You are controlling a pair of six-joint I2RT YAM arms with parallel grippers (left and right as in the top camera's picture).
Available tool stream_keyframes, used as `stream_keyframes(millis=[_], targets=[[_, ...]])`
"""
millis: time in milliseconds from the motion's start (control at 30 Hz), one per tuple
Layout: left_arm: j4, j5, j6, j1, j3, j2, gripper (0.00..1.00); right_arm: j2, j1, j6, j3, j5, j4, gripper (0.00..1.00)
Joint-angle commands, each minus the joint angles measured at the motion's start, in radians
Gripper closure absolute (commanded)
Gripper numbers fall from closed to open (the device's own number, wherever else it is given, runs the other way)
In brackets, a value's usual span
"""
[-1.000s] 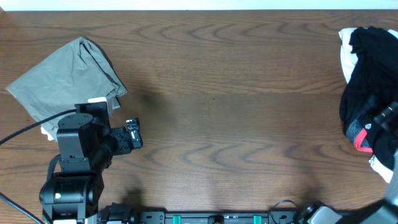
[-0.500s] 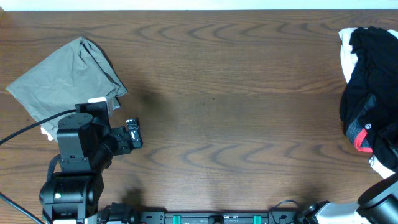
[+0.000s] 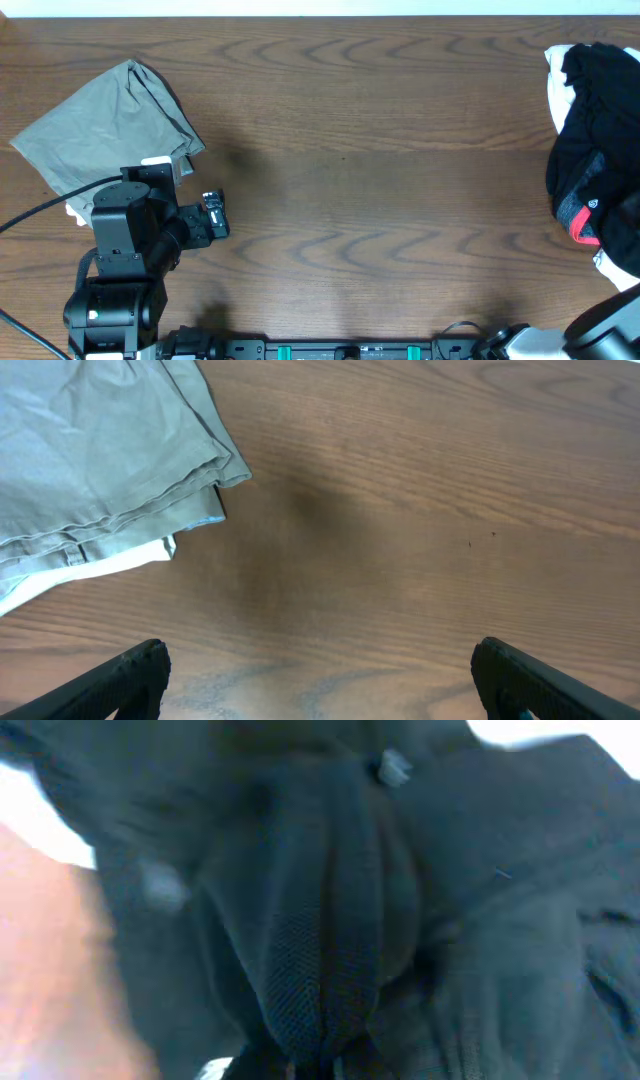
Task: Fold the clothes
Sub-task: 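Reach the right gripper into the black clothing pile at right, then grasp the black shirt with the right gripper and drag it leftward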
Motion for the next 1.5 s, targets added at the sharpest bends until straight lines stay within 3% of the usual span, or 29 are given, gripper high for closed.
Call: stream_keyframes(millis=[0, 167, 367, 633, 800, 1067, 1100, 1167, 1233, 1333, 1467], targets=[[-0.002, 0.011, -0.005, 0.005, 0.016, -0.005, 0.02, -0.12, 0.039, 0.006, 0.043, -0.236, -0.006, 0.99], [0.009, 0.011, -0.006, 0.005, 0.016, -0.005, 0.02, -0.225, 0.212, -0.011, 0.043, -0.346, -0.027, 0.99], [0.009, 0.011, -0.006, 0.005, 0.016, -0.005, 0.02, -0.273, 0.538, -0.052, 0.043, -0.337, -0.069, 0.99], [0.01, 0.011, -0.006, 0.005, 0.016, -0.003, 0.02, -0.207, 0.968, -0.051, 0.041, -0.152, -0.062, 0.98], [0.009, 0.011, -0.007, 0.005, 0.016, 0.002, 0.02, -0.109, 1.149, -0.051, 0.041, -0.123, 0.017, 0.97], [0.009, 0.011, -0.009, 0.005, 0.016, 0.021, 0.02, 0.047, 1.314, 0.05, 0.041, -0.048, 0.36, 0.99], [0.009, 0.011, -0.009, 0.005, 0.016, 0.024, 0.02, 0.063, 1.327, 0.078, 0.041, -0.022, 0.415, 0.96], [0.009, 0.014, -0.009, 0.005, 0.015, 0.031, 0.02, 0.093, 1.346, 0.113, 0.041, 0.0, 0.517, 0.78], [0.009, 0.014, -0.009, 0.005, 0.015, 0.037, 0.02, 0.114, 1.357, 0.118, 0.041, 0.0, 0.585, 0.75], [0.009, 0.014, -0.009, 0.005, 0.015, 0.048, 0.02, 0.12, 1.35, 0.117, 0.041, 0.023, 0.574, 0.7], [0.009, 0.014, -0.009, 0.005, 0.015, 0.055, 0.02, 0.09, 1.295, 0.094, 0.041, 0.117, 0.413, 0.64]])
